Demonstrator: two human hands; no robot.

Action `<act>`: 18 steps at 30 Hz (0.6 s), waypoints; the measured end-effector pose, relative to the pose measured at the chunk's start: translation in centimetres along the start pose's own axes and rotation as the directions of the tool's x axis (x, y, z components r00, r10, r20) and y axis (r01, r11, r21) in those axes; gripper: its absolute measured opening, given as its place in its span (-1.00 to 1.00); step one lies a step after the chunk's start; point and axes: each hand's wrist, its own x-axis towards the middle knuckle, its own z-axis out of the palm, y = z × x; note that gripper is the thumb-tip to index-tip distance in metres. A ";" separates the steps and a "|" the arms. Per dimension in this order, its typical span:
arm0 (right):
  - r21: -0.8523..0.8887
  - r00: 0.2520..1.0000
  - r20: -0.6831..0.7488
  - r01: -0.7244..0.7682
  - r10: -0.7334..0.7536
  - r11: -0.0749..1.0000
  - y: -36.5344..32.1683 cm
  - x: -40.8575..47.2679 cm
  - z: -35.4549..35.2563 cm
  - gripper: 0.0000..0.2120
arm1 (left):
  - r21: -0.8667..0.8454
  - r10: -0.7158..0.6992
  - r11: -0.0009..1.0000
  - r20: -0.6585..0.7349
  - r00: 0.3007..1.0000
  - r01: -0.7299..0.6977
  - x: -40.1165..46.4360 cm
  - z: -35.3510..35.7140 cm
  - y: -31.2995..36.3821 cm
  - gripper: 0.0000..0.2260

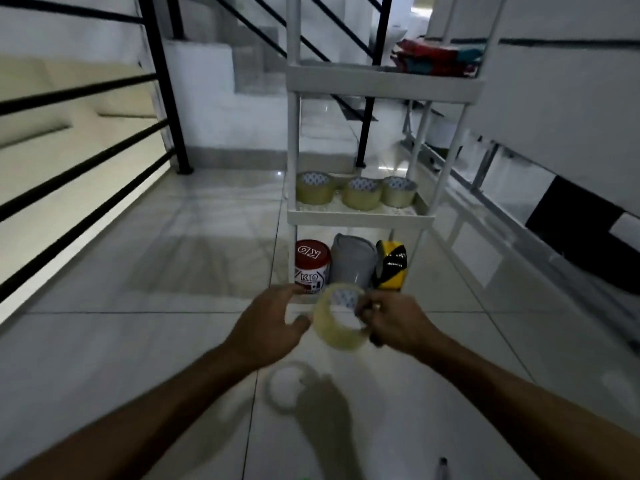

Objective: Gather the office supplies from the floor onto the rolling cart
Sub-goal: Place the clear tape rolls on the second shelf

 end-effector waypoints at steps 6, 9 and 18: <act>0.079 0.961 -0.276 0.060 -0.036 0.995 -4.9 8.0 -5.6 -0.87 | -0.047 -0.021 0.999 -0.161 0.987 0.014 8.7 -4.5 1.9 -0.46; 0.111 0.947 -0.319 0.063 -0.024 0.992 -5.8 11.8 -6.9 -0.87 | 0.007 0.038 0.999 -0.181 0.983 -0.038 11.7 -5.5 1.8 -0.44; -0.002 0.944 -0.319 0.088 -0.084 0.996 -5.1 19.4 -7.6 -0.72 | 0.028 0.019 1.000 -0.275 0.961 -0.012 16.7 -4.3 0.1 -0.40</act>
